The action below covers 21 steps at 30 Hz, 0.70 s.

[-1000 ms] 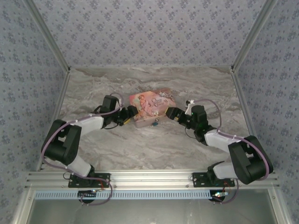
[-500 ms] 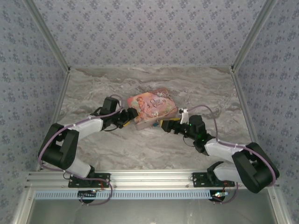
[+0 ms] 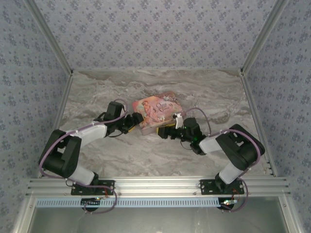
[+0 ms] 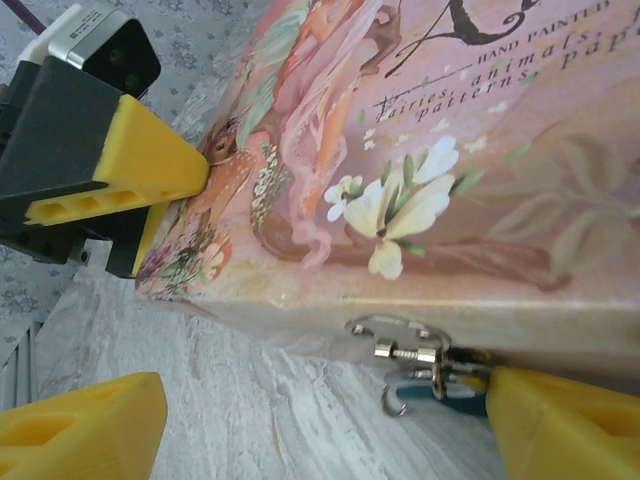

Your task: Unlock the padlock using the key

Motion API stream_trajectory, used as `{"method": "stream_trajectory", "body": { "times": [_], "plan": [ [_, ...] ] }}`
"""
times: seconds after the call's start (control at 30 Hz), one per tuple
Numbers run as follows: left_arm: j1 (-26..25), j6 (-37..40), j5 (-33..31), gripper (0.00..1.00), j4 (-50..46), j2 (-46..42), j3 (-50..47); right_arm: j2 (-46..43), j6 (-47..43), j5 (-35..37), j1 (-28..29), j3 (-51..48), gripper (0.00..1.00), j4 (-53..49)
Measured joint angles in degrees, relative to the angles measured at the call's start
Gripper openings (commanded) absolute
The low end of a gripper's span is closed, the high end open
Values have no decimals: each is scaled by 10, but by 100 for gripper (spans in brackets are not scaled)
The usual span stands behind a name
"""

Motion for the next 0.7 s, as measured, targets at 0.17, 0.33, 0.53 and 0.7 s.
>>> {"method": "stream_trajectory", "body": {
  "times": [0.17, 0.33, 0.53, 0.7],
  "plan": [
    [-2, -2, -3, 78, 2, 0, 0, 28, 0, 9, 0, 3, 85, 10],
    [-2, -2, -4, 78, 3, 0, 0, 41, 0, 13, 0, 3, 78, 23],
    [-2, -2, -4, 78, 3, 0, 0, 51, -1, 4, 0, 3, 70, 45],
    [-2, -2, -5, 78, 4, 0, 0, 60, -2, -13, -3, 3, 62, 65]
  ]
}}
